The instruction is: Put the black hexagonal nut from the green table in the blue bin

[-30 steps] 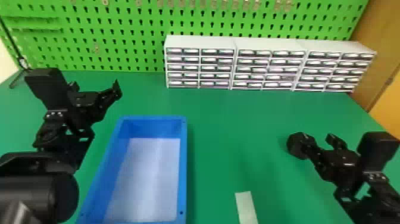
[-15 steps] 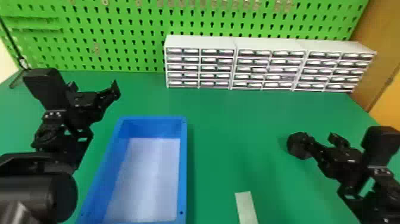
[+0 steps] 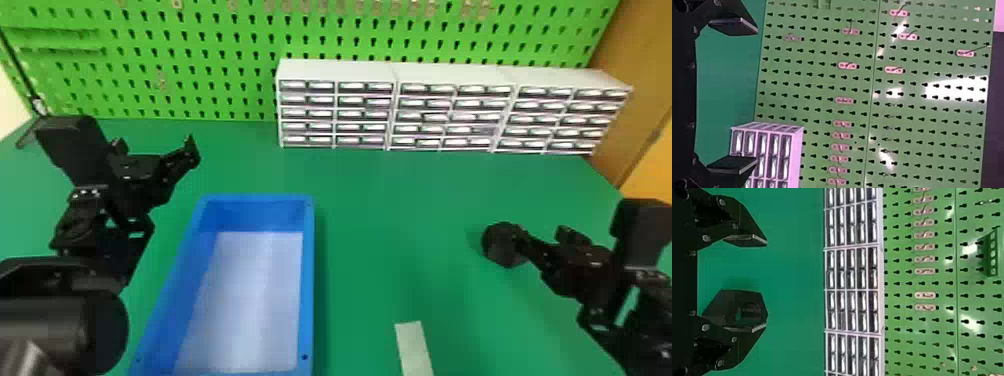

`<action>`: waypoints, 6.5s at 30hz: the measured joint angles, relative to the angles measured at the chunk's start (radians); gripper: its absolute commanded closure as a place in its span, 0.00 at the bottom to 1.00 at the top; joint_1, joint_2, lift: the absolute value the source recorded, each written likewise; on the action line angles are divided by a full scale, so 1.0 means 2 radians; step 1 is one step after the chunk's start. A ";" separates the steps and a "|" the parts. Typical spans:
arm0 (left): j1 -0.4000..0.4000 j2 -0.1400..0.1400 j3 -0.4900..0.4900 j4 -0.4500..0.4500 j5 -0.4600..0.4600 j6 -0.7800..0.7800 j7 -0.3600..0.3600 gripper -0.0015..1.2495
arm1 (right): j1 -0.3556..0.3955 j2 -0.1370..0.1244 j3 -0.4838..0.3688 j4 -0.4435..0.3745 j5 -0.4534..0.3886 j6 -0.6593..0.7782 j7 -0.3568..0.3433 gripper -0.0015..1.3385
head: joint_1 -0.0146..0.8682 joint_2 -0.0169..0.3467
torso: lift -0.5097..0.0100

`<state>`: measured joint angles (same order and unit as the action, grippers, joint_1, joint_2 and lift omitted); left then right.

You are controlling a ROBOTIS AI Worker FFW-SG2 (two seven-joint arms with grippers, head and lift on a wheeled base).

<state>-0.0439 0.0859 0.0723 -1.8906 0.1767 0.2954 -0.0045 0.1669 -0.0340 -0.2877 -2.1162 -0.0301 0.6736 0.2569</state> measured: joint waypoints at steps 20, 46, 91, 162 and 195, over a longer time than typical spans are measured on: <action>0.004 0.000 0.007 -0.005 0.001 -0.002 0.000 0.10 | -0.019 -0.008 -0.023 -0.030 -0.006 0.077 -0.005 0.39 | 0.80 0.07 | 0.79; 0.007 0.000 0.007 -0.007 0.001 -0.002 0.000 0.10 | -0.037 -0.036 -0.036 -0.076 0.027 0.245 -0.005 0.39 | 0.80 0.07 | 0.79; 0.008 0.000 0.006 -0.007 0.001 -0.002 0.000 0.10 | -0.041 -0.035 -0.040 -0.079 0.041 0.259 -0.005 0.39 | 0.80 0.07 | 0.79; 0.006 0.001 -0.003 -0.006 0.002 0.006 0.000 0.10 | -0.208 -0.077 0.005 0.174 0.027 0.238 -0.004 0.39 | 0.80 0.07 | 0.79; 0.006 0.001 -0.005 -0.004 0.003 0.009 0.000 0.10 | -0.273 -0.092 0.063 0.280 0.000 0.238 -0.004 0.39 | 0.80 0.07 | 0.79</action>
<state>-0.0322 0.0877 0.0613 -1.8990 0.1825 0.3129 -0.0045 -0.3786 -0.2178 -0.1616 -1.5570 -0.0291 1.1503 0.2495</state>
